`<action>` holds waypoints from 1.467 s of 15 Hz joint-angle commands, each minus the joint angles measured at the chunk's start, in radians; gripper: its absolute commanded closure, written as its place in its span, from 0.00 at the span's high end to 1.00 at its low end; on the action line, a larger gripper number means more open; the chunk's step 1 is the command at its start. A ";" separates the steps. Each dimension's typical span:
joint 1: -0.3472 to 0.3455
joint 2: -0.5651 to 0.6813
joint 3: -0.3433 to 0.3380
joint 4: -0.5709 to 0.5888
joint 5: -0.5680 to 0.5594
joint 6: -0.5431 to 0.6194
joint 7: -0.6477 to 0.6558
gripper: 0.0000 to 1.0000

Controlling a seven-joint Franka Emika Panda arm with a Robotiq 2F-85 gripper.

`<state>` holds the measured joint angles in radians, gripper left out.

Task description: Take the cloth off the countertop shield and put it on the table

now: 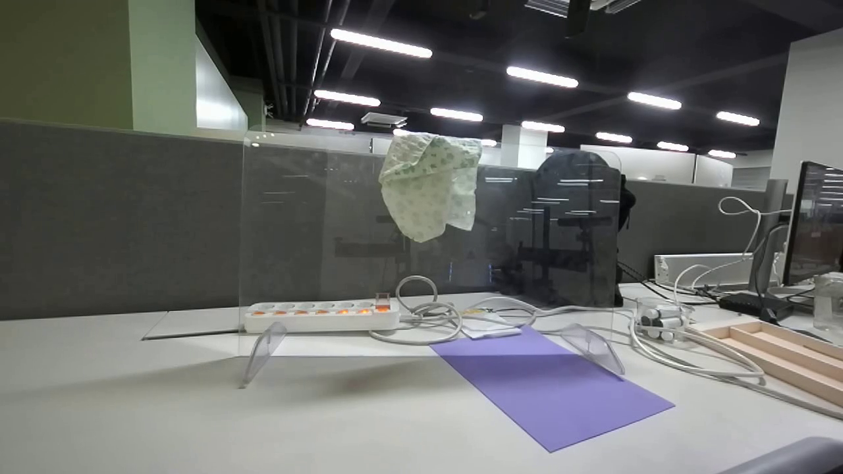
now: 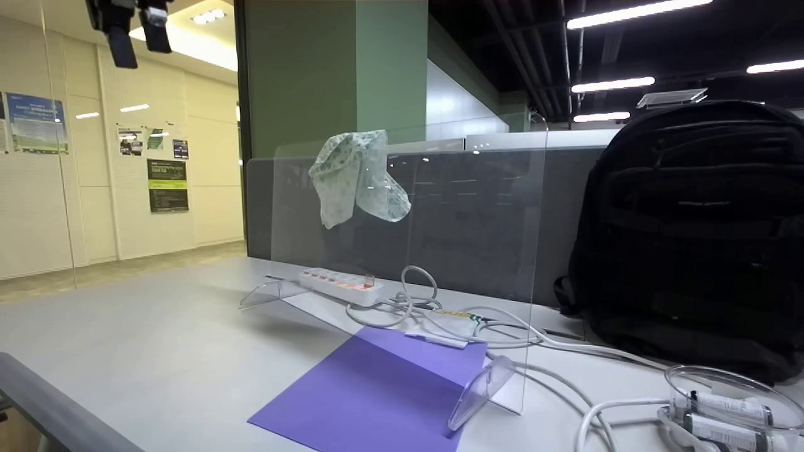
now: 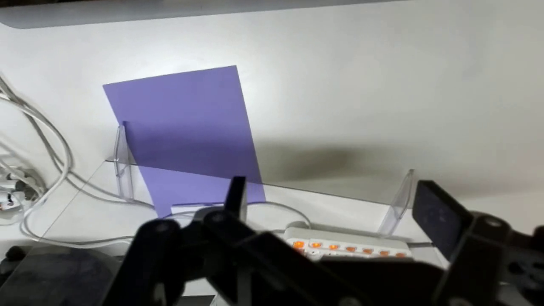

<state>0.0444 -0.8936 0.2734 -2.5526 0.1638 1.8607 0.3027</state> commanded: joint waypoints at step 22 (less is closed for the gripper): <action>-0.165 0.443 -0.150 0.284 -0.289 0.131 -0.010 1.00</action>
<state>-0.1194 -0.5513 0.1062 -2.3661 -0.0638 2.0061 0.2528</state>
